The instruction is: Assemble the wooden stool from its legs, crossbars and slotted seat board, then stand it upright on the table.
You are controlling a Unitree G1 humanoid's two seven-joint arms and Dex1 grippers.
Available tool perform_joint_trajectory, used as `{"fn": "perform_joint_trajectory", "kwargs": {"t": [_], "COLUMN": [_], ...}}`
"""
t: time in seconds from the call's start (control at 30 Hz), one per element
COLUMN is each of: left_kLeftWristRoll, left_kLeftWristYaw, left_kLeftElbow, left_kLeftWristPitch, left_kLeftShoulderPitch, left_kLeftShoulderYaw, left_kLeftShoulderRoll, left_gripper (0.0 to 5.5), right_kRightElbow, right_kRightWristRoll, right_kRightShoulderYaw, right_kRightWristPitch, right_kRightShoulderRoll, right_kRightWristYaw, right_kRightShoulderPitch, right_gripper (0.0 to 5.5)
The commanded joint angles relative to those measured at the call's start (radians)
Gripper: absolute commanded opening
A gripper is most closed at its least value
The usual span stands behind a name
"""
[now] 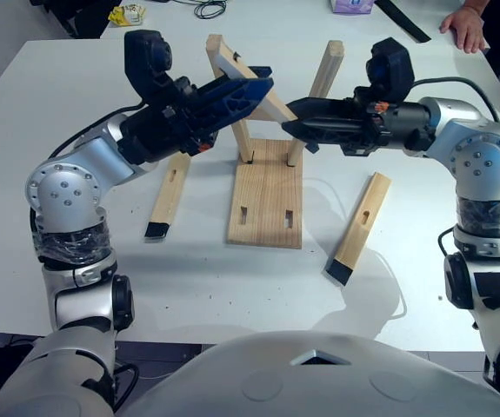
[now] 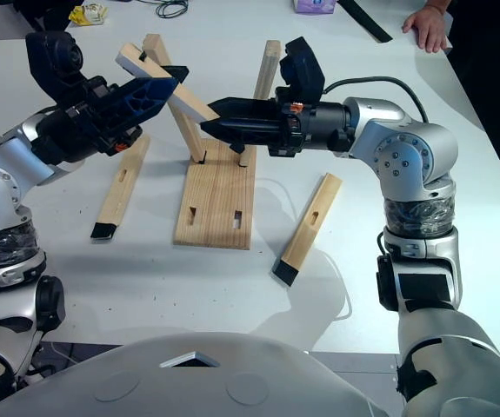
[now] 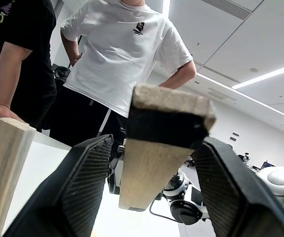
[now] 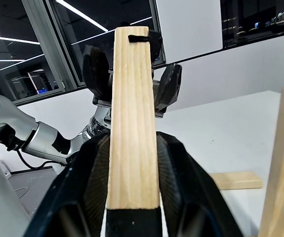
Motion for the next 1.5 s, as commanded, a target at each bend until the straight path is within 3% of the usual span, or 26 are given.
{"fn": "perform_joint_trajectory", "kwargs": {"t": [0.03, 0.1, 0.4, 0.73, 0.93, 0.97, 1.3, 1.5], "left_kLeftWristRoll": [0.005, 0.008, 0.039, 0.11, 0.173, 0.183, 0.287, 0.545], "left_kLeftWristYaw": [-0.008, -0.007, -0.032, -0.078, -0.068, -0.069, -0.101, -0.272], "left_kLeftElbow": [-0.045, -0.054, -0.069, -0.062, -0.026, -0.024, 0.019, 0.093], "left_kLeftWristPitch": [-0.003, -0.008, -0.032, -0.054, -0.086, -0.089, -0.139, -0.304], "left_kLeftShoulderPitch": [0.028, 0.034, 0.061, 0.094, 0.098, 0.103, 0.121, 0.219], "left_kLeftShoulderYaw": [-0.014, -0.016, -0.03, -0.049, -0.055, -0.058, -0.044, -0.077], "left_kLeftShoulderRoll": [-0.003, -0.005, -0.013, 0.015, 0.012, 0.013, 0.041, 0.187], "left_gripper": [2.89, 2.89, 1.6, 1.49, 1.43, 1.41, 1.3, 1.3], "right_kRightElbow": [-0.003, -0.003, -0.014, -0.023, -0.021, -0.012, 0.014, 0.041], "right_kRightWristRoll": [-0.017, -0.018, -0.015, -0.005, -0.098, -0.12, -0.196, -0.134], "right_kRightShoulderYaw": [0.019, 0.023, 0.029, -0.002, 0.009, 0.015, 0.028, -0.114], "right_kRightWristPitch": [0.012, 0.014, 0.036, 0.039, -0.08, -0.1, -0.161, -0.163], "right_kRightShoulderRoll": [-0.02, -0.022, -0.026, -0.019, 0.017, 0.025, -0.022, -0.06], "right_kRightWristYaw": [0.026, 0.03, 0.04, 0.013, -0.042, -0.052, -0.009, -0.016], "right_kRightShoulderPitch": [-0.024, -0.025, -0.016, -0.009, 0.018, 0.018, 0.057, 0.046], "right_gripper": [1.31, 1.31, 1.31, 1.31, 1.31, 1.67, 3.19, 3.22]}}
